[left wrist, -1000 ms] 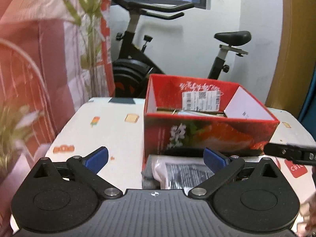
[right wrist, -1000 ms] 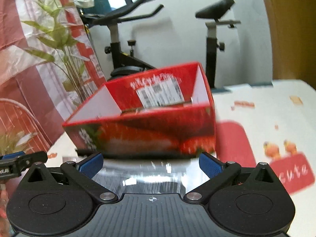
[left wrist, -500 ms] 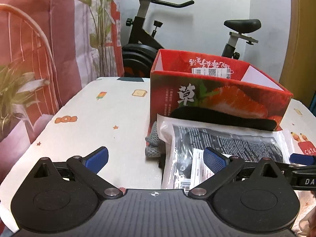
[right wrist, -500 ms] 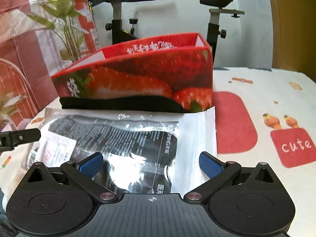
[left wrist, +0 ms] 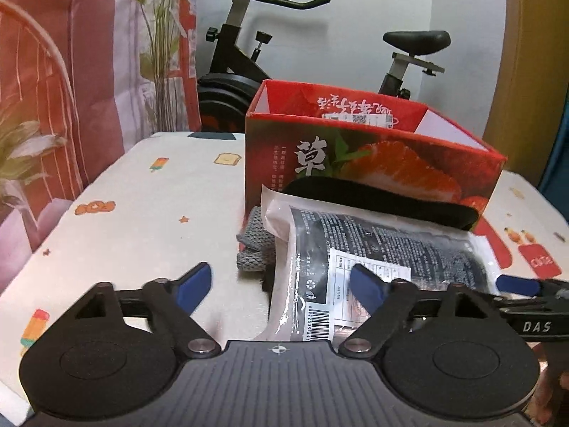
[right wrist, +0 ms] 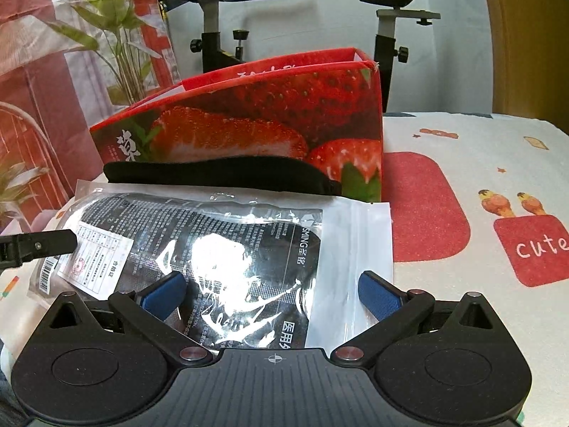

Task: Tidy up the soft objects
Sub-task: 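Move the left tool down to the clear bag of black fabric, then close the left tool on the clear bag's edge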

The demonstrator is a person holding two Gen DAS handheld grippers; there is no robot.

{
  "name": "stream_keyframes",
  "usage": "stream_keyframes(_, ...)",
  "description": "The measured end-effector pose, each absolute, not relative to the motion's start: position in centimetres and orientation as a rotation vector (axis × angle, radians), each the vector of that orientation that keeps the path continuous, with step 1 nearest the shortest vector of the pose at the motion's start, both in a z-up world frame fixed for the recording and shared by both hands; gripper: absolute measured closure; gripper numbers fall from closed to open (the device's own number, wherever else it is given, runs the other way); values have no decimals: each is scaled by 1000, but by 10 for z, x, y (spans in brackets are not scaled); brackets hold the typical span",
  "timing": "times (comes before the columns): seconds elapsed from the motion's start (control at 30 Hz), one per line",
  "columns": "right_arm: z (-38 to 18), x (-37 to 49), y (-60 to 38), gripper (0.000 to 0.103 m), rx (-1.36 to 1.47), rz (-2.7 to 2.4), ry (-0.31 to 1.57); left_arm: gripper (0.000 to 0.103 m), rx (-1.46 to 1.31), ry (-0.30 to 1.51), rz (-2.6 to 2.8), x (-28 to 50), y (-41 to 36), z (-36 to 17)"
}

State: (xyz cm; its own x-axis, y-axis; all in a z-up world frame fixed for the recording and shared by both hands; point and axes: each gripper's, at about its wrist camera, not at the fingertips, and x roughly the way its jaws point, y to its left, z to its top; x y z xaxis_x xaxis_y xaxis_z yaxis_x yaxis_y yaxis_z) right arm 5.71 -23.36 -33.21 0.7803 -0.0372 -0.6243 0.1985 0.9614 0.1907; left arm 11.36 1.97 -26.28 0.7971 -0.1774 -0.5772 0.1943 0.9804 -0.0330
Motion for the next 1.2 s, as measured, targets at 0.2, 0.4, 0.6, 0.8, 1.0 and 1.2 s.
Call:
stream_keyframes(0.2,-333,57,-234,0,264,-128,663,58,-51,629,-241,121,26,-261)
stream_keyframes(0.4,-334,56,-235,0,277,-127,660,69,-47,633,-266,122,20,-265)
stream_keyframes(0.6,-332,57,-236,0,287,-124,671,71,-26,651,-285,121,18,-268)
stream_keyframes(0.8,-327,59,-246,0,347,-119,676,72,-33,675,-304,122,18,-270)
stream_keyframes(1.0,-329,67,-266,0,424,-147,715,72,-34,697,-333,119,15,-273)
stream_keyframes(1.2,-332,66,-262,1,433,-129,709,72,-34,711,-327,121,14,-275)
